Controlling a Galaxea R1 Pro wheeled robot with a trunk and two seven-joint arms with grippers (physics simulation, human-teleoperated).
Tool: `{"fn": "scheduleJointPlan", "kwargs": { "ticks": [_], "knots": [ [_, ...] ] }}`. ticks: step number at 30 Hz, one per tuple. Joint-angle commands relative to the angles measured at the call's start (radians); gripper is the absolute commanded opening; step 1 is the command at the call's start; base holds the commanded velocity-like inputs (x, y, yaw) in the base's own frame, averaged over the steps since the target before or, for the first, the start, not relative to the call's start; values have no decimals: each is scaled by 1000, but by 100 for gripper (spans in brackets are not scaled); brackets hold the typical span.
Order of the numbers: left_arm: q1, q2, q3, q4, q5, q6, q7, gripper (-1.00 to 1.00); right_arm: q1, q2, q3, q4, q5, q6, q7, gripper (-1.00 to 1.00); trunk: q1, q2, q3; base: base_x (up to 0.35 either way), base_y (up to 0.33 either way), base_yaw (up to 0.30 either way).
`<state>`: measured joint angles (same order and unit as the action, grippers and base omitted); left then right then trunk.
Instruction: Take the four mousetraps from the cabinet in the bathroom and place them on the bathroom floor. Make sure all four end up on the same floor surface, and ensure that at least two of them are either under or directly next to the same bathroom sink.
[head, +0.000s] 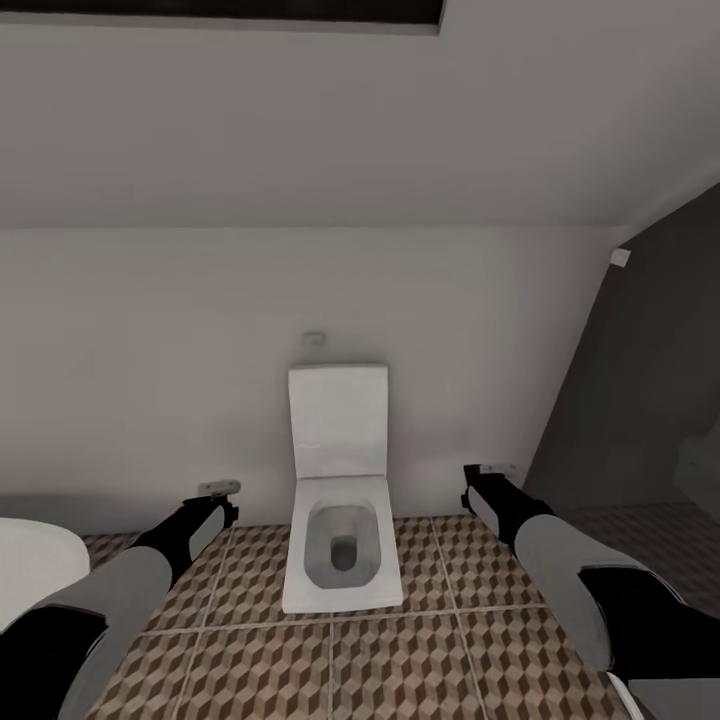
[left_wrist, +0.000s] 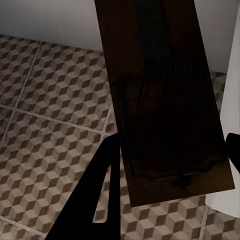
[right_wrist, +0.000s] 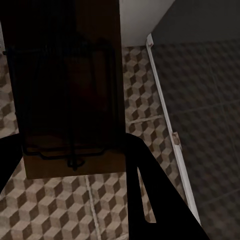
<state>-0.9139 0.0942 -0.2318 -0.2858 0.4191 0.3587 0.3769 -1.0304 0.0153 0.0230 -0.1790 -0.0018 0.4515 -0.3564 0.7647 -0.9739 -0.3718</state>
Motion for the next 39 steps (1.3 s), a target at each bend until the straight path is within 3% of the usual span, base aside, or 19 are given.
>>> {"fn": "scheduleJointPlan", "kwargs": {
  "ticks": [1, 6, 18, 39],
  "knots": [
    [0, -2, -9, -3, 7, 5, 11, -100, 0, 1, 3, -2, -2, 6, -3, -100, 4, -8, -5, 0, 0, 180],
    [0, -12, -11, -3, 7, 5, 11, -100, 0, 2, 5, -3, -1, 6, -3, -100, 23, -43, -23, 0, 0, 236],
    [0, -39, -12, -4, 7, 5, 7, -100, 0, 2, 3, -3, -1, 6, -3, -100, 69, -127, -61, 0, 0, 11],
    [0, -44, -15, -3, 6, 7, 7, -100, 3, -8, 5, 0, -1, 10, -9, -100, 150, -274, -127, 0, 0, 0]
  ]
}}
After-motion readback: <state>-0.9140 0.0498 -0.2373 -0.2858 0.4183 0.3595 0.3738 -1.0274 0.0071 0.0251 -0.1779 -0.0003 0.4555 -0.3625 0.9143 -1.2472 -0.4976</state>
